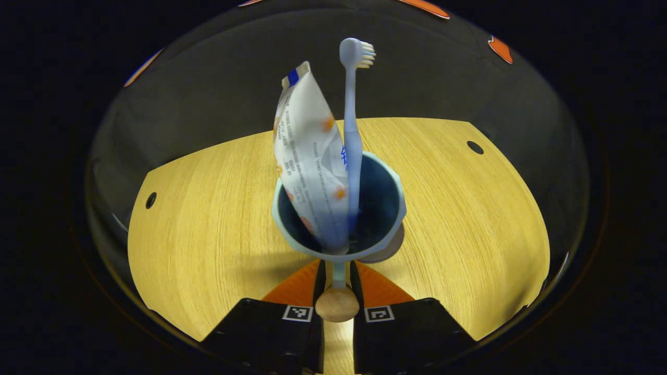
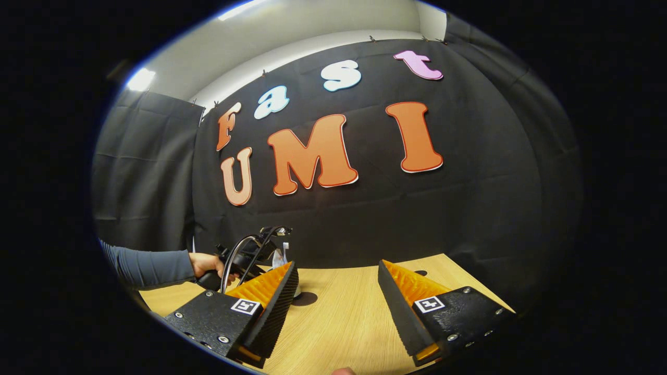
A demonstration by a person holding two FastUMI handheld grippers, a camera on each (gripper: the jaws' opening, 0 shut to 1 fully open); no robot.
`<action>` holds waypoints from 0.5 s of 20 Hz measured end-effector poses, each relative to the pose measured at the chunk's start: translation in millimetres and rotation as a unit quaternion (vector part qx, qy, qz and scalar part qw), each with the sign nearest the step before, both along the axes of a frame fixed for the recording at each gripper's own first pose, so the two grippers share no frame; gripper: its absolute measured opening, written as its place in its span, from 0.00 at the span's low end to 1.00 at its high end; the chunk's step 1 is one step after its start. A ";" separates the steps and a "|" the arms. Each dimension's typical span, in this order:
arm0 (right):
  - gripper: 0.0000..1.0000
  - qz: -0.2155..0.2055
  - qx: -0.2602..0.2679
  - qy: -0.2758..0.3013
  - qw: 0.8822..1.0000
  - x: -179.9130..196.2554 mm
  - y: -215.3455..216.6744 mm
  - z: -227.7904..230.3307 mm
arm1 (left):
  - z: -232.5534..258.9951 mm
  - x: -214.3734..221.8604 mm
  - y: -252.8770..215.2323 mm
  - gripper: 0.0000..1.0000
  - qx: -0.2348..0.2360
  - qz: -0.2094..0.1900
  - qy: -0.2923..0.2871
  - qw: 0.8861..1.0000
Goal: Put the toothbrush and toothpaste on the desktop into the cup, then pick up the cup and place it on the coaster on the desktop.
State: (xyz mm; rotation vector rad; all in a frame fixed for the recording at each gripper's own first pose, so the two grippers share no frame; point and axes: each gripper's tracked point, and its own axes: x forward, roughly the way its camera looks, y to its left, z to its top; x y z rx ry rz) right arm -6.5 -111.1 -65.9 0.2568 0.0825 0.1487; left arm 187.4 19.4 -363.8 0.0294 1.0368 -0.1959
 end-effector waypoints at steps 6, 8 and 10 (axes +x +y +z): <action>0.92 -0.013 -0.006 0.012 1.000 -2.1 -12.9 -12.9 | 1.2 -3.0 2.7 0.21 0.000 -0.007 0.019 1.000; 0.92 -0.014 0.000 0.020 1.000 -1.3 -14.6 -18.4 | 5.3 -4.1 7.7 0.21 0.008 -0.004 0.022 1.000; 0.92 -0.014 0.001 0.022 1.000 -2.2 -14.7 -21.5 | 11.0 -10.5 7.8 0.24 0.014 -0.004 0.027 1.000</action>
